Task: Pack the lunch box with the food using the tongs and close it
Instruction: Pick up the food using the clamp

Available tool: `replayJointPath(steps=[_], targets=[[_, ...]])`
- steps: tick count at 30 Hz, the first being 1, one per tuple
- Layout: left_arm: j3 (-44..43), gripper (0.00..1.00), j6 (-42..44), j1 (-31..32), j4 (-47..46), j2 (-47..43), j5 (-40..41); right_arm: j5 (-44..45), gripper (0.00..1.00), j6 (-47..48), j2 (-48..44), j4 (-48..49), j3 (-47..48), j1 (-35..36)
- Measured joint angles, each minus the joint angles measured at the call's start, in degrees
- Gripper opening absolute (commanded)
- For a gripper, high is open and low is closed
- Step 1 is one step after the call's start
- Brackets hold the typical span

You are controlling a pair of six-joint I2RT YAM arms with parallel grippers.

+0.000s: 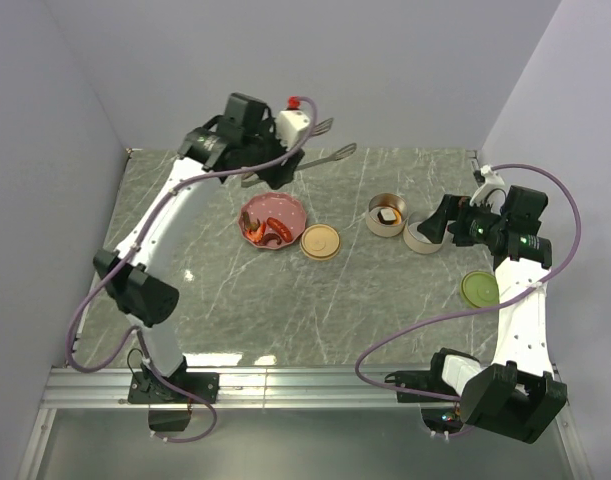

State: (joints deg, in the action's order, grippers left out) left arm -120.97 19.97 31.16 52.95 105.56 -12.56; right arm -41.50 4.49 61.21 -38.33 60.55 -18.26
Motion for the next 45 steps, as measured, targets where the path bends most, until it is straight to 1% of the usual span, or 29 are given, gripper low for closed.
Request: replayJointPath(steps=[4,7,10,12,15,21,29,34,41,43,44,45], targets=[[5.8,0.61,0.2,-4.4,3.0,-4.8,-2.9,0.0,1.0,0.9,0.3,-1.3,0.2,0.0],[12.5,0.61,1.9,-8.0,5.5,-7.3,-4.5,0.1,1.0,1.7,1.2,-2.4,0.4,0.5],[18.9,0.6,5.4,-11.3,8.6,-8.9,-4.8,0.3,1.0,2.5,2.8,-3.7,0.5,1.5],[22.7,0.58,9.1,-13.6,10.4,-9.8,-4.5,0.5,1.0,3.0,3.8,-4.6,0.6,2.5],[25.0,0.56,14.9,-15.2,12.6,-10.1,-4.0,0.6,1.0,3.5,5.2,-5.8,1.0,4.3],[25.0,0.53,26.9,-15.9,14.2,-9.4,-2.6,1.4,1.0,4.0,5.9,-6.6,1.4,6.0],[23.3,0.51,39.1,-15.9,13.4,-2.8,0.5,2.5,1.0,4.4,6.0,-7.0,1.5,6.0],[20.6,0.52,43.2,-15.9,11.9,1.3,2.3,3.0,1.0,4.4,6.6,-7.3,2.0,6.0],[20.6,0.51,46.3,-15.7,9.8,4.0,5.1,3.6,1.0,4.6,6.6,-7.4,2.1,6.0],[20.6,0.5,46.9,-15.7,9.4,4.6,6.0,3.7,1.0,4.6,6.6,-7.3,2.1,6.0],[20.6,0.46,47.0,-15.6,9.1,4.9,6.3,3.8,1.0,4.6,6.6,-7.3,2.1,6.0],[20.5,0.45,47.0,-15.6,8.9,5.3,6.5,3.8,1.0,4.6,6.6,-7.4,2.1,6.0]])
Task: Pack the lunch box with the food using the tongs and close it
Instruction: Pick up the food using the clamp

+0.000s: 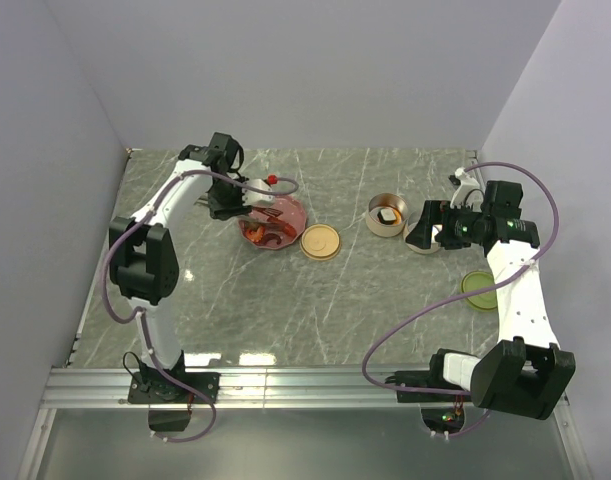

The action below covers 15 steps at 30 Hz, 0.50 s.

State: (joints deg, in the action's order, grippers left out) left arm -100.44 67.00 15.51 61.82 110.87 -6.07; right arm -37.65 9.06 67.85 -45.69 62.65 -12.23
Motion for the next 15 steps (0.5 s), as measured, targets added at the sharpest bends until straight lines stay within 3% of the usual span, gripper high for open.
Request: replayJointPath(steps=[13,15], targets=[[-5.9,0.42,-2.3,0.7,0.3,6.1,0.3,0.8,1.0,0.0,0.0,0.0,0.0,0.0],[-5.9,0.35,-3.0,0.7,0.4,6.1,0.1,0.8,1.0,0.0,0.0,0.0,0.0,0.0]])
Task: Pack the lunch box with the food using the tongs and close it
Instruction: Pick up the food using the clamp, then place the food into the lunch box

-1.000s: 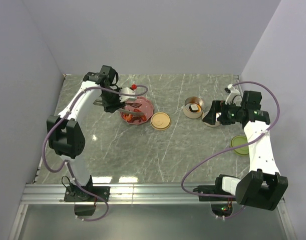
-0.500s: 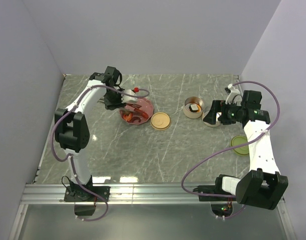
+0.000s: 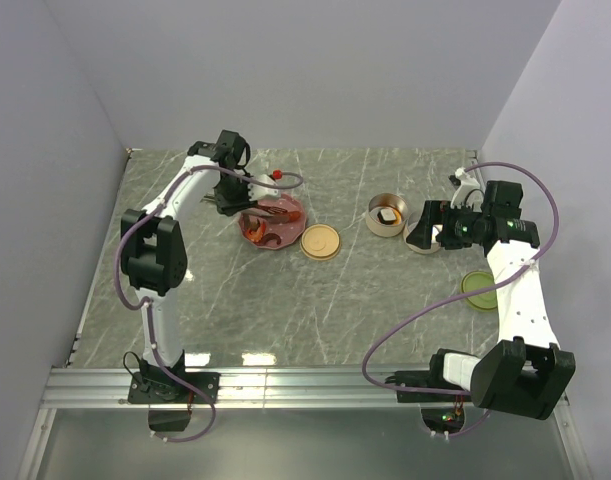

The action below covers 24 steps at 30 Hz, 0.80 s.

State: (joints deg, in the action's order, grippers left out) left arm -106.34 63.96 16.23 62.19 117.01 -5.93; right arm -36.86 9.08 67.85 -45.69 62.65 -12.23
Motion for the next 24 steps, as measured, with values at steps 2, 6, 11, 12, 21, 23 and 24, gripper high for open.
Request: replayJointPath(steps=[2,6,11,12,21,23,24], targets=[[0.0,0.25,-0.8,0.0,0.2,0.0,-0.2,0.0,1.0,0.0,0.0,0.0,0.0,0.0],[0.0,0.17,-2.5,0.0,0.8,0.0,-1.0,0.0,1.0,0.0,0.0,0.0,0.0,0.0],[-2.7,0.1,-7.1,0.2,2.4,-0.1,-3.8,0.0,1.0,-0.2,-0.3,0.0,0.0,0.0],[-4.1,0.09,-8.3,0.3,2.8,-0.1,-4.5,0.0,1.0,-0.3,-0.4,0.1,0.0,0.0],[-9.4,0.06,-22.4,8.8,-2.3,-3.1,-10.1,3.1,1.0,-4.0,-3.5,3.6,-0.1,-0.4],[-10.2,0.06,-26.3,11.9,-4.4,-3.0,-11.2,4.8,1.0,-5.2,-4.9,5.0,-0.1,-1.0],[-11.1,0.06,-28.3,13.2,-5.0,-2.7,-11.9,5.9,1.0,-5.8,-5.7,5.7,-0.1,-1.5]])
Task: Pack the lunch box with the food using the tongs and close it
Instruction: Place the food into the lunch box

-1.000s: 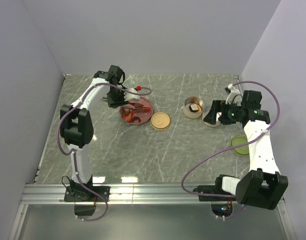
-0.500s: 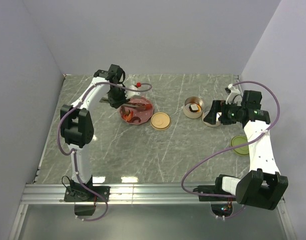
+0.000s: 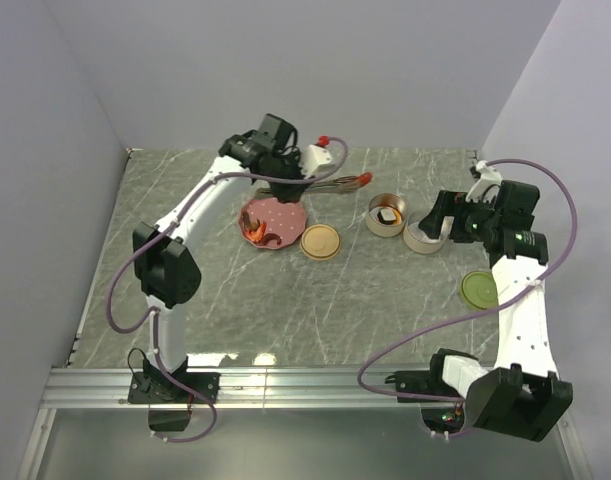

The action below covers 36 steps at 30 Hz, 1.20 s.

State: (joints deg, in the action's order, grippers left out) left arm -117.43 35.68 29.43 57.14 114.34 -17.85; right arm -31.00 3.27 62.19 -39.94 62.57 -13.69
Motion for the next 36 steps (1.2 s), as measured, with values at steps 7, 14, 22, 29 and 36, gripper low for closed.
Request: replayJointPath(steps=[7,14,22,29,36], targets=[[-7.0,0.06,-13.1,7.3,-8.9,4.9,-4.3,4.5,1.0,-4.0,-2.6,4.0,0.0,-5.3],[-9.2,0.09,-20.2,12.0,-13.0,12.5,-4.2,4.0,1.0,-6.3,-1.9,4.3,0.0,-9.9],[-12.5,0.11,-22.1,16.7,-13.2,19.9,-1.7,2.3,1.0,-7.3,-1.5,4.5,-0.3,-11.6],[-15.0,0.13,-22.1,18.4,-13.6,21.6,-0.3,-0.2,1.0,-8.2,-0.9,4.7,-0.3,-12.8],[-16.1,0.15,-21.8,19.2,-14.4,23.5,1.6,-1.8,1.0,-8.2,-0.7,4.8,-0.3,-13.1]])
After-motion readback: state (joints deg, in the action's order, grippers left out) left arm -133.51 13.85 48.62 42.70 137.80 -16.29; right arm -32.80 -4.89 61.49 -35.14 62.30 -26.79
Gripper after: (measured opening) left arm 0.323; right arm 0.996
